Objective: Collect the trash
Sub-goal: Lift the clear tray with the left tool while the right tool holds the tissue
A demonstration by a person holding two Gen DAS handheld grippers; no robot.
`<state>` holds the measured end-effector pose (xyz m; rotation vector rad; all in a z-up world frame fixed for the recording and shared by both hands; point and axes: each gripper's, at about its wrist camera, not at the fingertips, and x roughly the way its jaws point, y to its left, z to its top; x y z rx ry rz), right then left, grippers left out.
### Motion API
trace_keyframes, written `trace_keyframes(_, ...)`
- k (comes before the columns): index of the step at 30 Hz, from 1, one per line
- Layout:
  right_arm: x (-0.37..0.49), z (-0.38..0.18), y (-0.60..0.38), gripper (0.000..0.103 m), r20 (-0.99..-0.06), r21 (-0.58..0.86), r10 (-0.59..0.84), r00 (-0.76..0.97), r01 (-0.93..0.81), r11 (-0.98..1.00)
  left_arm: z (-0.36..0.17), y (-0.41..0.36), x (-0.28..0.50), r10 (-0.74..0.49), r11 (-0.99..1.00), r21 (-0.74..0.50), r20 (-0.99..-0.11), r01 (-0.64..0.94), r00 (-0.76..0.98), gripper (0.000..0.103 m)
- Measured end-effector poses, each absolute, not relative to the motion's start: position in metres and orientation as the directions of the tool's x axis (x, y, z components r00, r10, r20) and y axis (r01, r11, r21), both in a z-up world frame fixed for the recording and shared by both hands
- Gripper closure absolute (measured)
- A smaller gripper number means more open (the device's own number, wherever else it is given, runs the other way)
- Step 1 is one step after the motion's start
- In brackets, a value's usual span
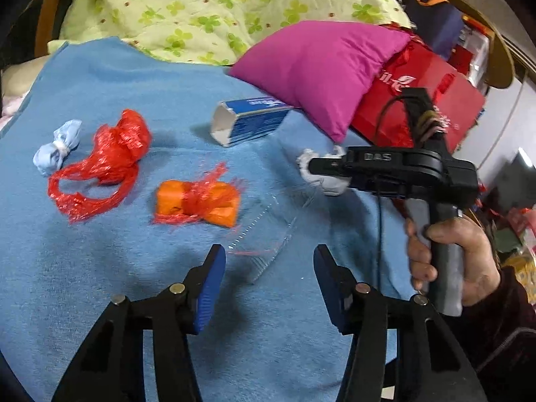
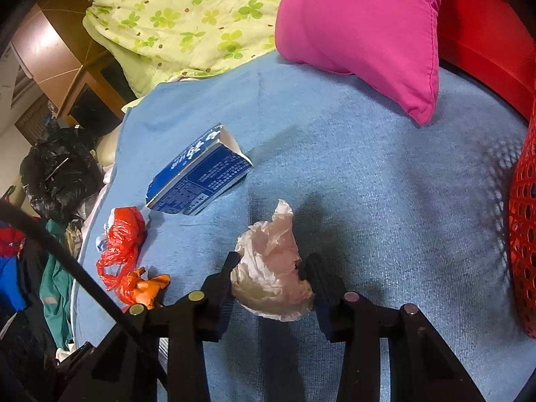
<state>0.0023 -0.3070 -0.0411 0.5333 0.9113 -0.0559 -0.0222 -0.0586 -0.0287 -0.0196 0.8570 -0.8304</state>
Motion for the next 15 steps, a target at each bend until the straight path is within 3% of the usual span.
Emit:
trace_keyframes(3,0.002,-0.041,-0.308,0.059,-0.766,0.414,0.174,0.618,0.268,0.87,-0.022,-0.056,-0.024,-0.692,0.663,-0.363,-0.631,0.655,0.35,0.046)
trace_keyframes(7,0.002,-0.043,-0.31,0.059,-0.769,0.42,0.18,0.613,0.272,0.866,-0.016,-0.05,-0.024,-0.709,0.658,-0.372,-0.6,0.654,0.372,0.03)
trace_keyframes(15,0.002,-0.044,-0.309,0.059,-0.77,0.423,0.181,0.612,0.277,0.863,-0.025,-0.068,-0.028,-0.644,0.695,-0.274,-0.649,0.665,0.405,0.027)
